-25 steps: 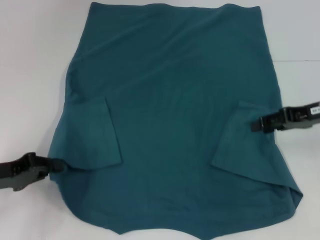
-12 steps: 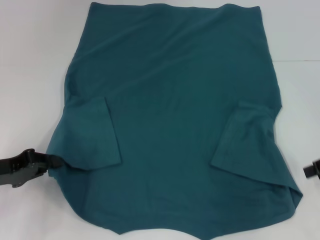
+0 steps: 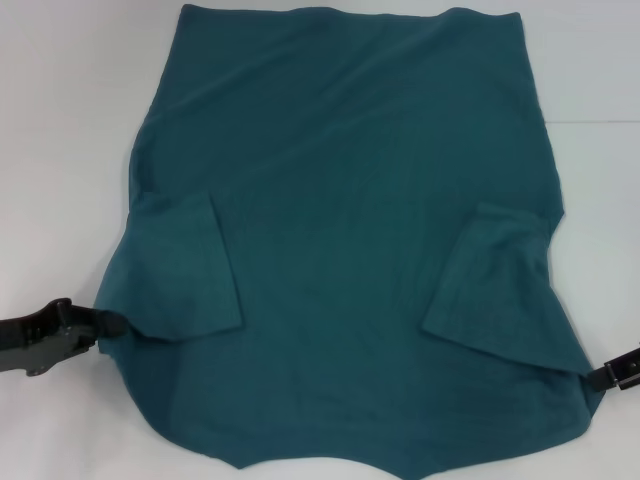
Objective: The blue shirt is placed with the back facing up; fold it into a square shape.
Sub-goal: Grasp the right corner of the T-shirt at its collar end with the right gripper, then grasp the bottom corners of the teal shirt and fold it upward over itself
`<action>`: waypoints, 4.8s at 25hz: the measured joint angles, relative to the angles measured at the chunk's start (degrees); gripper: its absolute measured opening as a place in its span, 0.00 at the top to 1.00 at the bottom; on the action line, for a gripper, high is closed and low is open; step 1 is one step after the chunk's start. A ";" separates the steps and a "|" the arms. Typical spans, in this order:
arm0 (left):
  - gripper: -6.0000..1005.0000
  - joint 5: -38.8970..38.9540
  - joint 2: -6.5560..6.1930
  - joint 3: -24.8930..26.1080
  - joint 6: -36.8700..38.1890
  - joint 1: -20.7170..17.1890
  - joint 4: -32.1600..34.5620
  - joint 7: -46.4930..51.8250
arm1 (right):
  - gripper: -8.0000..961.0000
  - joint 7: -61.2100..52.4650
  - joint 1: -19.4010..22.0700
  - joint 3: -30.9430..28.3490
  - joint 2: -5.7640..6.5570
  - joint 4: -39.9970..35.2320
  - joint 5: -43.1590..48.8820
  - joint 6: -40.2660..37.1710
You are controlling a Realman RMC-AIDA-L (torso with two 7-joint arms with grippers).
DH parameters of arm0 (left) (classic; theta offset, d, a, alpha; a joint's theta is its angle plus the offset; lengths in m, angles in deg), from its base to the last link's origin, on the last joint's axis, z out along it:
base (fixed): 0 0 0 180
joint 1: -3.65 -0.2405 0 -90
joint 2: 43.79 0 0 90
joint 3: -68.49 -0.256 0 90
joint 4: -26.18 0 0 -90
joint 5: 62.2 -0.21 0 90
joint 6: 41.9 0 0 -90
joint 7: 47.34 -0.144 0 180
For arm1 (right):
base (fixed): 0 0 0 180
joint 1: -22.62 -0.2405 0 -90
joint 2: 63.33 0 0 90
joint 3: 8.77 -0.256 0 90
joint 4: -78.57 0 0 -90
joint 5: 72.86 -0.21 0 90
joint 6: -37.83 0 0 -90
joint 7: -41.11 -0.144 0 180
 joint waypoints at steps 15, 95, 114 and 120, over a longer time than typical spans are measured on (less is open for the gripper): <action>0.96 0.00 0.00 0.22 -0.05 0.01 -0.09 0.03 | 0.44 -0.27 -0.02 1.90 -1.67 0.51 0.14 2.67; 0.96 0.09 0.00 0.40 -1.85 -0.17 -1.67 -0.43 | 0.44 -2.87 -4.53 2.65 -5.80 1.95 3.12 5.61; 0.96 0.30 -0.21 0.40 3.61 -0.25 -0.86 -3.69 | 0.91 0.49 -3.68 -1.06 -4.28 1.24 2.42 0.66; 0.96 -1.39 -0.82 -0.14 11.36 -1.49 2.71 -4.33 | 0.94 2.37 -1.10 -3.53 -2.04 -0.24 2.40 -6.01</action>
